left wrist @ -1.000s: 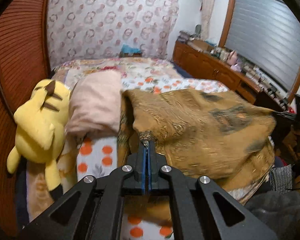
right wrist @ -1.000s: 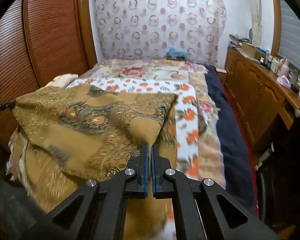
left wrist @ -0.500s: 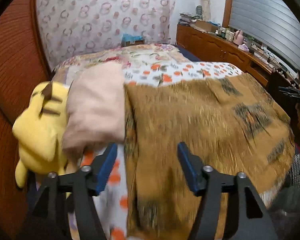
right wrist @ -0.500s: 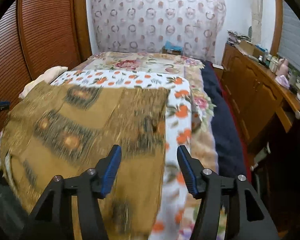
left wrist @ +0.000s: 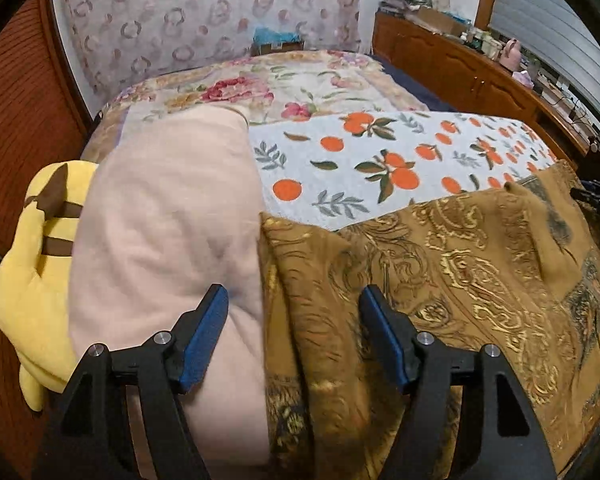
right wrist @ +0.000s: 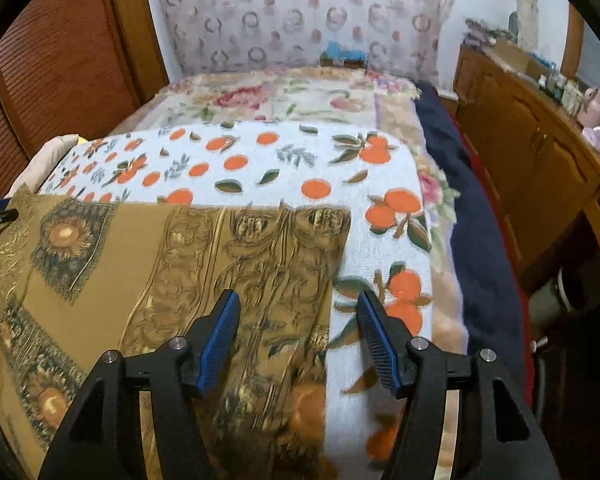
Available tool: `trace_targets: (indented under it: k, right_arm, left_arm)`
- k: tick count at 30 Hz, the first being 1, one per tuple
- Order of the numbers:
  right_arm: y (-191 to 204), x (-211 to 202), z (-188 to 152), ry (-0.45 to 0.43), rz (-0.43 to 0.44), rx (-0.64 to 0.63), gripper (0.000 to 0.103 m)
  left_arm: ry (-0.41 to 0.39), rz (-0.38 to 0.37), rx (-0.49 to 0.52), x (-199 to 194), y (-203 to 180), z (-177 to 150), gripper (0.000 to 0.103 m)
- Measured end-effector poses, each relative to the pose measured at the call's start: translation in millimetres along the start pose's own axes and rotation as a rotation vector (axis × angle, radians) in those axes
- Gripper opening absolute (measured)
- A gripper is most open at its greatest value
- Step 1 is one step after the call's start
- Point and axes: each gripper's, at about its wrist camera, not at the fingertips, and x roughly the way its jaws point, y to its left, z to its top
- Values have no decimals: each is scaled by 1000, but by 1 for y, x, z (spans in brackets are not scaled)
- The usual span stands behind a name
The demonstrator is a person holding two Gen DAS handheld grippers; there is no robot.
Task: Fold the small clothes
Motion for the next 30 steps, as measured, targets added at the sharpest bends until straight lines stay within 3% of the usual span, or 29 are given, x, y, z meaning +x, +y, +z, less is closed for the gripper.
trace_targets:
  k: [1,3,4,6,7,8,18,22,25,27,30]
  right_arm:
    - [2,1,1,-6,8,-2,63]
    - [9,5,2,-25,55,-38,46]
    - [17,4,-1,-32,58,-77,31]
    - [24,3,-3,-41,37,-120,11]
    - [25,1,-3,-52,58,-113,9]
    - [24,-3,-3,-74,57,-103,8]
    - [29,-97,25,-348,51,-116,6]
    - [32,-117,53,-437,-4,-140,6]
    - [25,-116,79,-469,-34,-113,6]
    - [19,-98,97,-438,-73,-101,6]
    - [28,-38,118,-286,-83,-118,6]
  left_arm:
    - [-3,0,12,0,-2,0,71]
    - [-14,0,28,0,-6,-1,70]
    - [-18,1,33,-1,-7,-2,61]
    - [-33,-7,42,-6,-9,-3,34]
    - [-34,-24,38,-11,-9,-3,12]
    - [-41,-32,37,-16,-9,-2,6]
    - [-296,-49,107,-118,-32,28,5]
    - [-422,-13,43,-134,-22,63,5]
    - [-436,24,26,-119,-12,92,5]
    - [-398,54,4,-91,-2,111,5]
    - [-258,54,-10,-42,8,123,10]
